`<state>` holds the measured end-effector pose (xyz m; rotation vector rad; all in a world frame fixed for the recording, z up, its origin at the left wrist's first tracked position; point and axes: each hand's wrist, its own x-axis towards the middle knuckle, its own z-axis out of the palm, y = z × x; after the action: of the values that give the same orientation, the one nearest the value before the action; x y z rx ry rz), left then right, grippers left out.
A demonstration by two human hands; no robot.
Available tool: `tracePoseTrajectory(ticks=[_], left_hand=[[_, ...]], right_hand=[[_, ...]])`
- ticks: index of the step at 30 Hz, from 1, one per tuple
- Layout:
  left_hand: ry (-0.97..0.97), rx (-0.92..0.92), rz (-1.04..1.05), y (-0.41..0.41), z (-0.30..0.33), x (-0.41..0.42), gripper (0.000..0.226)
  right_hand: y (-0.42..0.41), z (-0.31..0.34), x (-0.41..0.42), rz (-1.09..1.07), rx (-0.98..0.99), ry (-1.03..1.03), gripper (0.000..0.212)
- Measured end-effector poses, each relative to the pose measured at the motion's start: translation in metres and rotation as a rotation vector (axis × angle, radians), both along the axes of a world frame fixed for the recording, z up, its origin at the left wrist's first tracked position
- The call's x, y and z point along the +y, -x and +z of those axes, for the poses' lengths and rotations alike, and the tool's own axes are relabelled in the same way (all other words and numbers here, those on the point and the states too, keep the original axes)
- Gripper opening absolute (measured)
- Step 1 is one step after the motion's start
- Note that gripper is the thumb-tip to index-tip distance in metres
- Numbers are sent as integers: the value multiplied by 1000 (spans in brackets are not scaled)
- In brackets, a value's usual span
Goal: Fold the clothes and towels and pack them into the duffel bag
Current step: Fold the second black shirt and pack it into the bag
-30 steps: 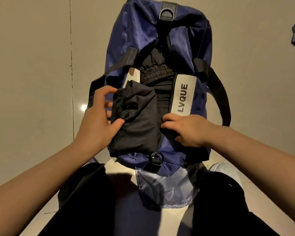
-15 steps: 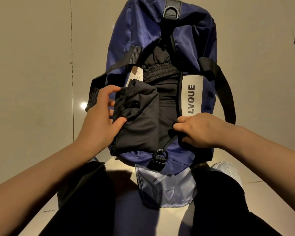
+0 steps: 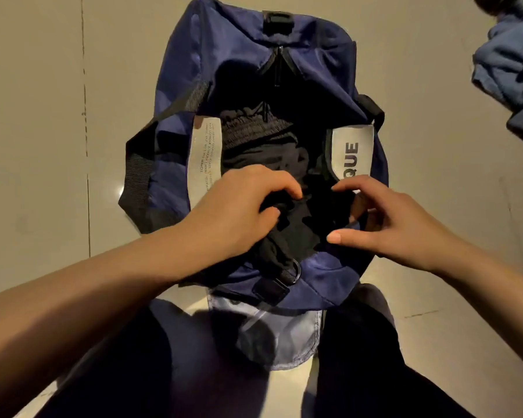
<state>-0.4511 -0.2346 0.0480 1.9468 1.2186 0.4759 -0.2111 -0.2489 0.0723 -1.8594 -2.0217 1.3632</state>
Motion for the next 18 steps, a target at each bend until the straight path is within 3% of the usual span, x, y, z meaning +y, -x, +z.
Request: tracePoseTrajectory(ticks=[3, 6, 9, 11, 16, 18], left_hand=[[136, -3, -53, -51, -27, 12, 41], [398, -89, 71, -73, -56, 6, 43], [212, -92, 98, -57, -70, -18, 26], [111, -25, -26, -41, -71, -30, 24], [314, 8, -145, -45, -62, -41, 51], [298, 14, -168, -50, -65, -44, 53]], right_hand=[[-7, -4, -9, -7, -50, -65, 63], [-13, -8, -17, 60, -114, -69, 62], [-25, -13, -25, 96, -105, -29, 59], [-33, -16, -33, 32, -35, -22, 58], [-47, -26, -53, -170, 114, 26, 68], [-48, -30, -57, -162, 146, 17, 67]])
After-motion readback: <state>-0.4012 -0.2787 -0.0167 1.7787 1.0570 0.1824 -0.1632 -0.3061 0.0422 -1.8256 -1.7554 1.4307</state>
